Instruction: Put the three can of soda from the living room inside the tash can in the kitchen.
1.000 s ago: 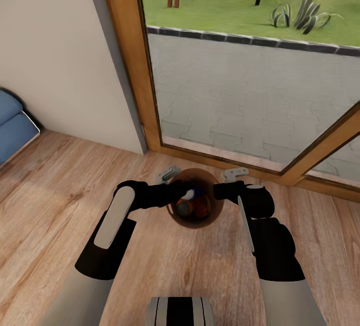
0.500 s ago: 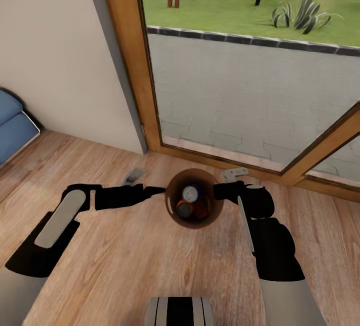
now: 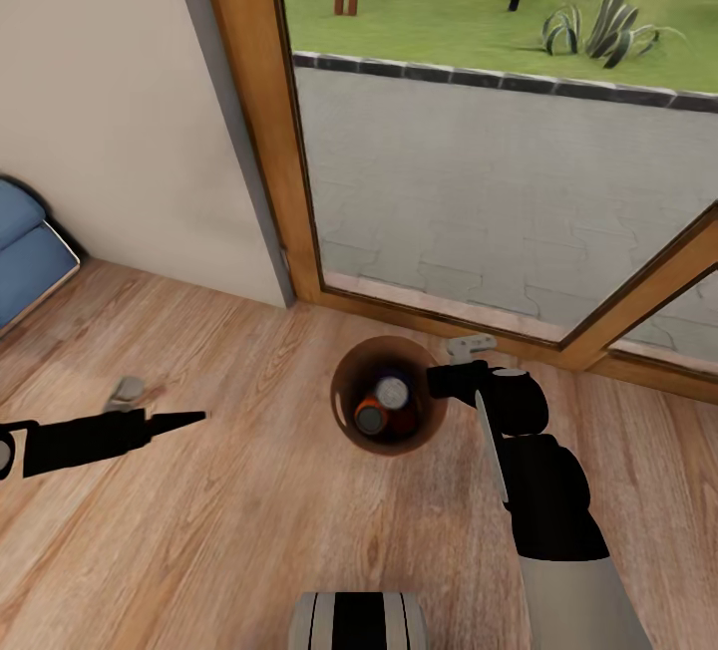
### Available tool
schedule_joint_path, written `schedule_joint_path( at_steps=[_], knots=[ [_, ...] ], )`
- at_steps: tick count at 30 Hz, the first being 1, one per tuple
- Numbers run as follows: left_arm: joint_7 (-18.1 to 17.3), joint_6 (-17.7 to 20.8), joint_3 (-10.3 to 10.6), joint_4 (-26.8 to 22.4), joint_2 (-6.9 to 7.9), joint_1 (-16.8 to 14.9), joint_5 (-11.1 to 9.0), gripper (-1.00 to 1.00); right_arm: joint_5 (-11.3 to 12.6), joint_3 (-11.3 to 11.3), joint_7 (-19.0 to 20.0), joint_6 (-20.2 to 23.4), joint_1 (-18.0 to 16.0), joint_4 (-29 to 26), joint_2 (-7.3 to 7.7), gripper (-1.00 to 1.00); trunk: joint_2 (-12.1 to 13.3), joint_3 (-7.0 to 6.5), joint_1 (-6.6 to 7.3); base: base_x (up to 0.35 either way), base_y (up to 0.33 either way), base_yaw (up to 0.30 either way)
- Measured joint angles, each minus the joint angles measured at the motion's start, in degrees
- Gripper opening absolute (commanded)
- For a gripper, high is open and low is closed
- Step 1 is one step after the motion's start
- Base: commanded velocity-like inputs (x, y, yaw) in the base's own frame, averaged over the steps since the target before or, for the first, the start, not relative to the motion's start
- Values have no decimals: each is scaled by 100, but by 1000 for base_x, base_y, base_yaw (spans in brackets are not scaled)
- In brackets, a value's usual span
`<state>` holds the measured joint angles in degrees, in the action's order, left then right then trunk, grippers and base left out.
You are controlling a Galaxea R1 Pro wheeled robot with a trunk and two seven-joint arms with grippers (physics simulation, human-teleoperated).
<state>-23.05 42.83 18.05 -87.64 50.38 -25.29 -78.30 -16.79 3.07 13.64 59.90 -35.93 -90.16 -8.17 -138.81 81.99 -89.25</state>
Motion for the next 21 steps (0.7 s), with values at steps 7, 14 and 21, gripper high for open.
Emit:
schedule_joint_path(
  at_steps=[7, 14, 21],
  knots=[
    [-13, -124, 11, 1, 33, 41, 8, 100, 22, 0, 0, 2, 0, 0, 1, -100, 0, 0, 0, 0, 0, 0],
    [2, -125, 27, 58, 33, 42, 6, 100, 9, 0, 0, 1, 0, 0, 1, -100, 0, 0, 0, 0, 0, 0],
    [33, -122, 130, 70, 19, 42, 23, 100, 17, 0, 0, 2, 0, 0, 1, -100, 0, 0, 0, 0, 0, 0]
  ],
)
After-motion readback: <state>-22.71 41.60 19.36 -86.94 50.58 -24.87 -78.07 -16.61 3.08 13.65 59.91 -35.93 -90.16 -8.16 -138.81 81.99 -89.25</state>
